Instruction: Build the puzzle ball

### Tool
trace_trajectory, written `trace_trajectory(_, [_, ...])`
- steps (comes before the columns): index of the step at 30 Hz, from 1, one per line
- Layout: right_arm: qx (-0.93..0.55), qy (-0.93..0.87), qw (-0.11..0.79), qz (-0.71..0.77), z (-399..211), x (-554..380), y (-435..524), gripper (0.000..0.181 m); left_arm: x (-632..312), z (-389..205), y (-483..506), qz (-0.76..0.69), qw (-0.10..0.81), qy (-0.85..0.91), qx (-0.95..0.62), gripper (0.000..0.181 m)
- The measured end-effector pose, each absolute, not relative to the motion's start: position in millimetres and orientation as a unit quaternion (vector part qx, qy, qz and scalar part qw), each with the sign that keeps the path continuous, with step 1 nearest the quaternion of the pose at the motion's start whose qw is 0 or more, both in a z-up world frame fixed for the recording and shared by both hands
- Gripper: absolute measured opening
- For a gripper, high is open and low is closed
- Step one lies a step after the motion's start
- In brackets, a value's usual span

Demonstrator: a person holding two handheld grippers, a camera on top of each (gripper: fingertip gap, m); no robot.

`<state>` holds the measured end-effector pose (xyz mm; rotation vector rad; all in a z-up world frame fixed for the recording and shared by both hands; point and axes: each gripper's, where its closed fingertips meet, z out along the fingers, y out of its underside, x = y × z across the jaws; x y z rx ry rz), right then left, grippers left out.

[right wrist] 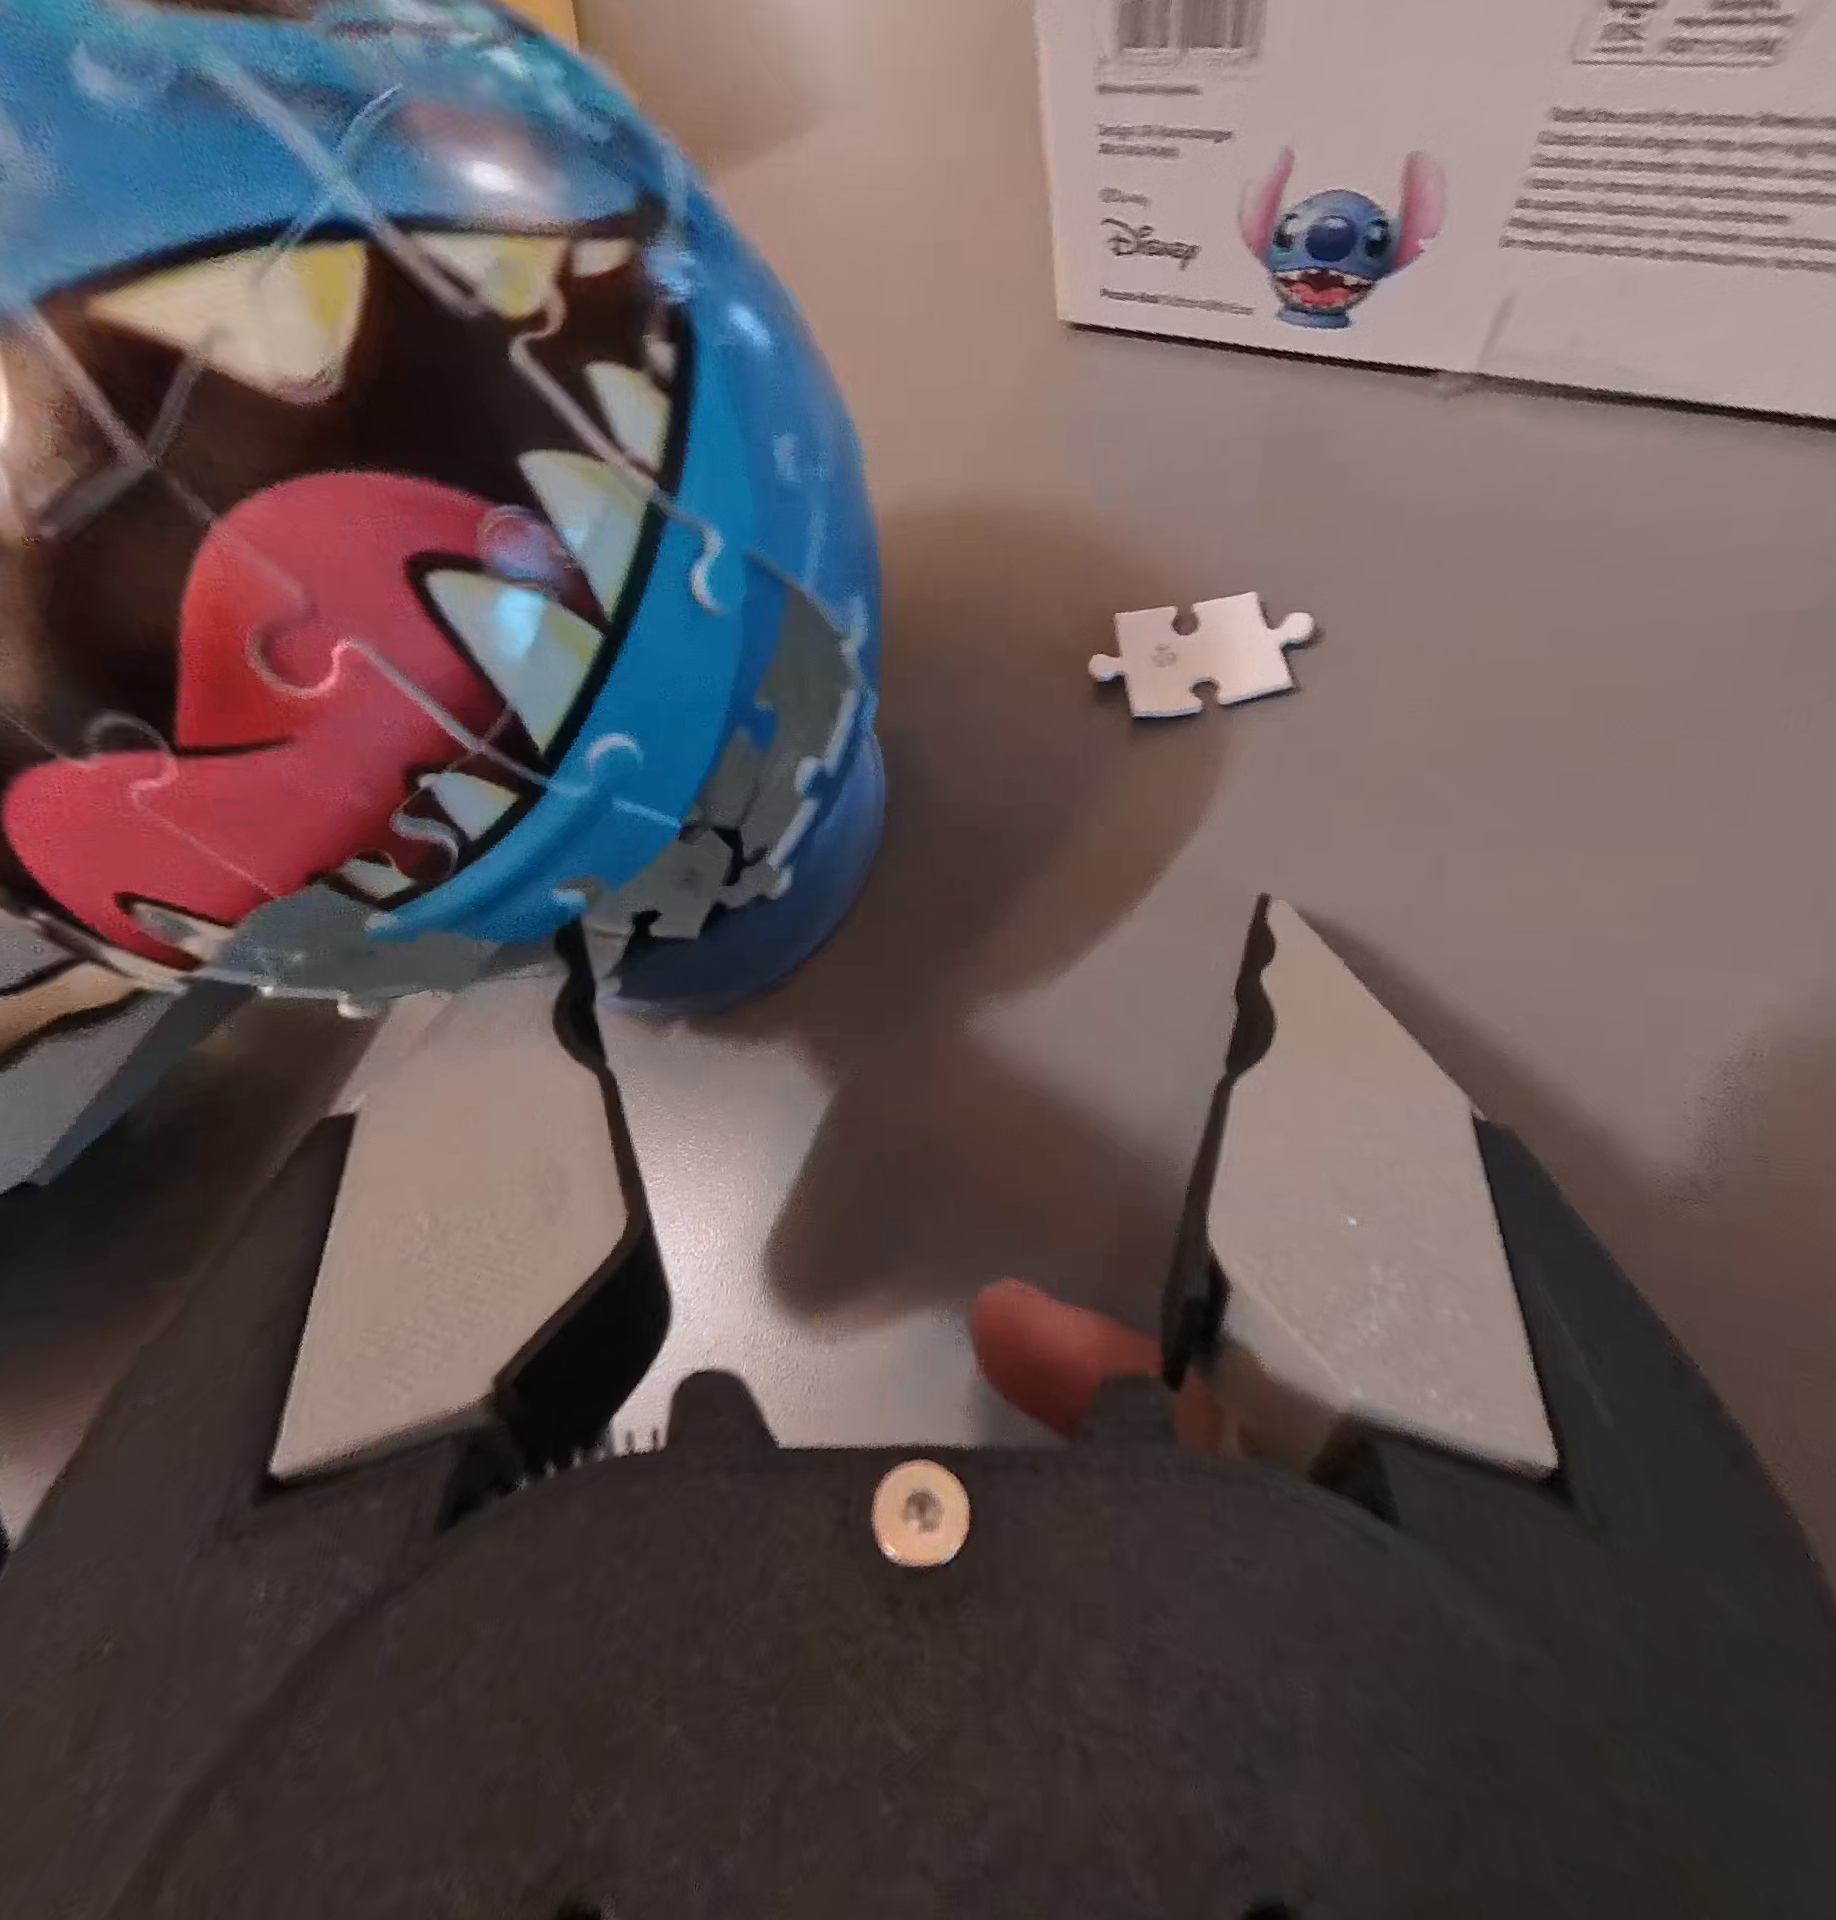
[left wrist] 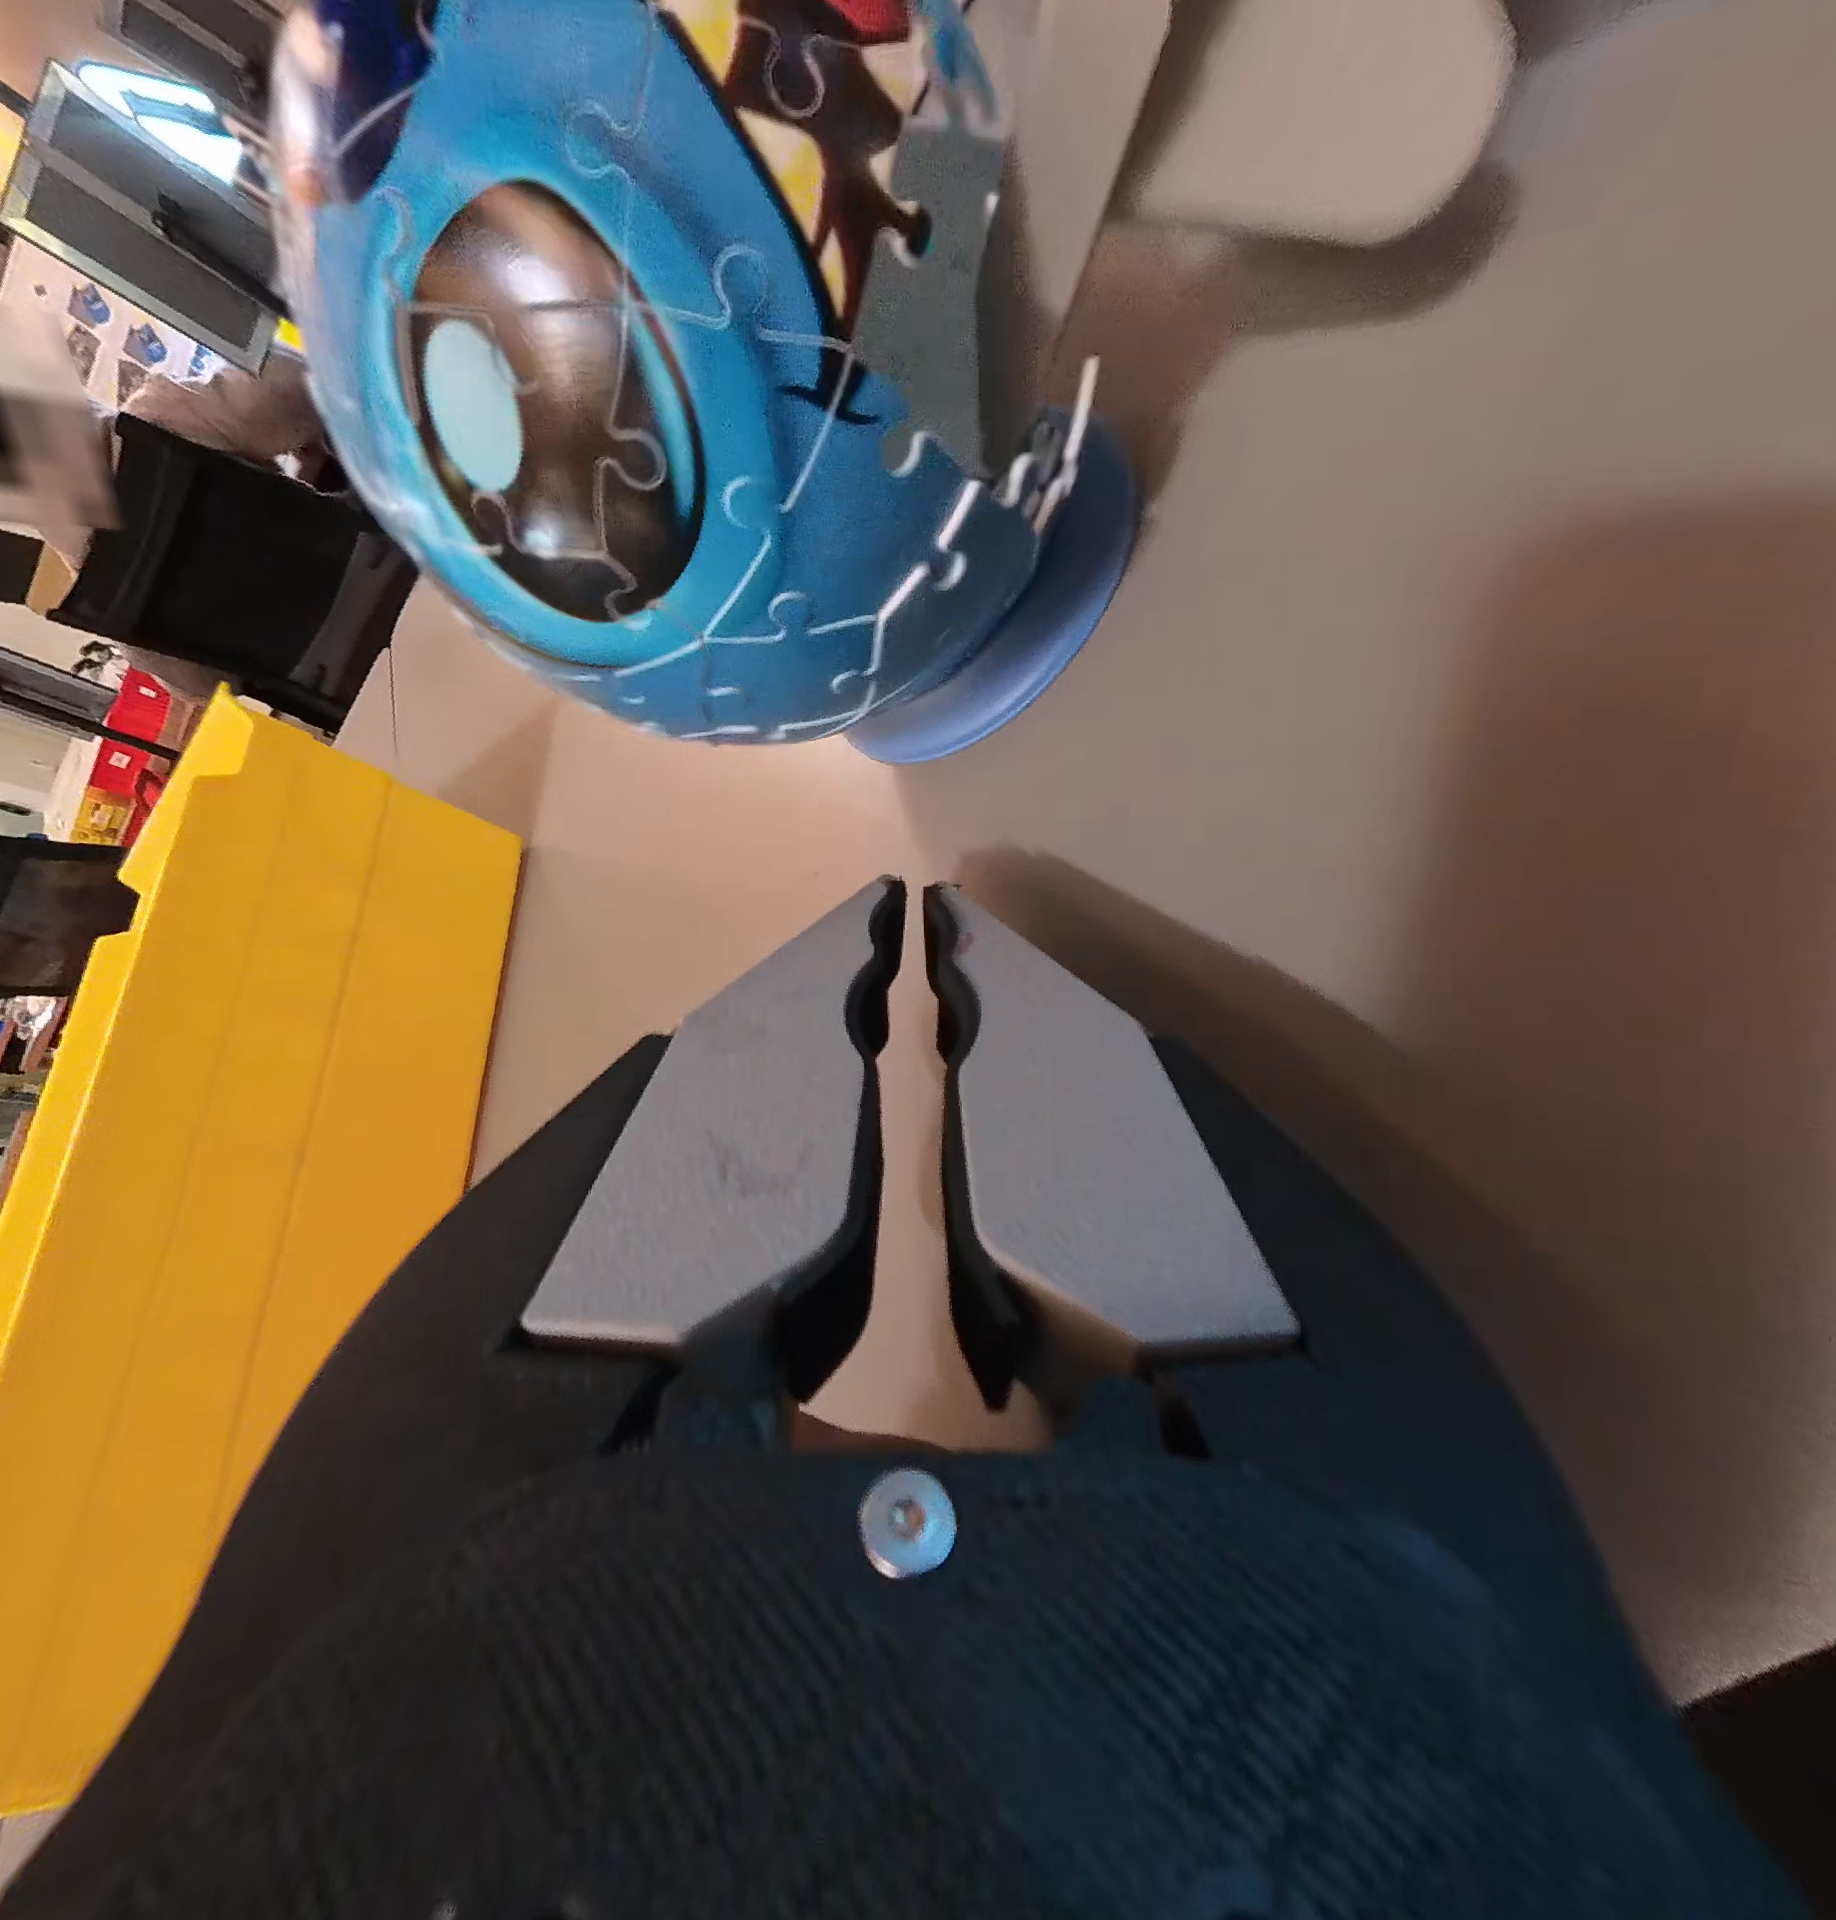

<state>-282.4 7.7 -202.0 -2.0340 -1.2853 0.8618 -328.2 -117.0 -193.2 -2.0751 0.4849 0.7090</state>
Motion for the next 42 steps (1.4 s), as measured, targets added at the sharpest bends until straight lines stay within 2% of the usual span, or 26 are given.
trace_trajectory(3, [-0.758, -0.500, 0.305, 0.289, -206.0, -284.9, 9.2, 0.133, -330.3, -192.3, -117.6, 0.281, 0.434, 0.184, -0.836, 0.001])
trace_trajectory(9, [-0.753, -0.487, 0.332, 0.291, -198.6, -284.3, 18.6, 0.125, -339.8, -193.9, -116.3, 0.274, 0.425, 0.153, -0.849, 0.001])
trace_trajectory(21, [-0.736, -0.500, 0.391, 0.233, -193.4, -292.7, 22.8, 0.121, -339.0, -194.1, -105.9, 0.261, 0.425, 0.144, -0.854, 0.002])
trace_trajectory(23, [-0.734, -0.508, 0.391, 0.224, -194.9, -291.8, 19.5, 0.124, -343.0, -192.8, -106.0, 0.260, 0.423, 0.137, -0.857, 0.007])
trace_trajectory(25, [-0.730, -0.520, 0.372, 0.242, -196.1, -279.0, 7.0, 0.118, -343.2, -193.1, -114.4, 0.224, 0.420, 0.143, -0.868, 0.014])
trace_trajectory(27, [-0.713, -0.525, 0.349, 0.308, -184.1, -254.6, -9.6, 0.114, -327.0, -198.7, -133.7, 0.118, 0.418, 0.151, -0.888, 0.041])
trace_trajectory(28, [-0.691, -0.534, 0.345, 0.344, -173.5, -239.8, -15.9, 0.119, -318.4, -199.3, -144.2, 0.049, 0.419, 0.135, -0.896, 0.058])
trace_trajectory(29, [-0.674, -0.532, 0.356, 0.368, -162.2, -224.6, -13.7, 0.130, -313.5, -195.9, -151.1, -0.009, 0.427, 0.108, -0.898, 0.066])
trace_trajectory(31, [-0.651, -0.506, 0.392, 0.408, -137.1, -202.7, 4.2, 0.110, -316.8, -185.5, -152.5, -0.057, 0.454, 0.060, -0.887, 0.059])
trace_trajectory(32, [-0.639, -0.498, 0.390, 0.438, -125.8, -198.8, 9.2, 0.112, -319.1, -181.4, -149.3, -0.059, 0.465, 0.049, -0.882, 0.060])
trace_trajectory(36, [-0.624, -0.459, 0.324, 0.543, -92.6, -223.4, 33.9, 0.114, -322.9, -164.3, -117.2, -0.095, 0.515, -0.022, -0.852, 0.066])
trace_trajectory(40, [-0.616, -0.398, 0.149, 0.664, -79.9, -272.2, 36.3, 0.099, -306.7, -143.6, -96.9, -0.263, 0.538, -0.085, -0.796, 0.075])
trace_trajectory(42, [-0.620, -0.366, 0.074, 0.690, -83.0, -290.3, 35.4, 0.104, -309.0, -135.7, -98.0, -0.314, 0.545, -0.114, -0.769, 0.076])
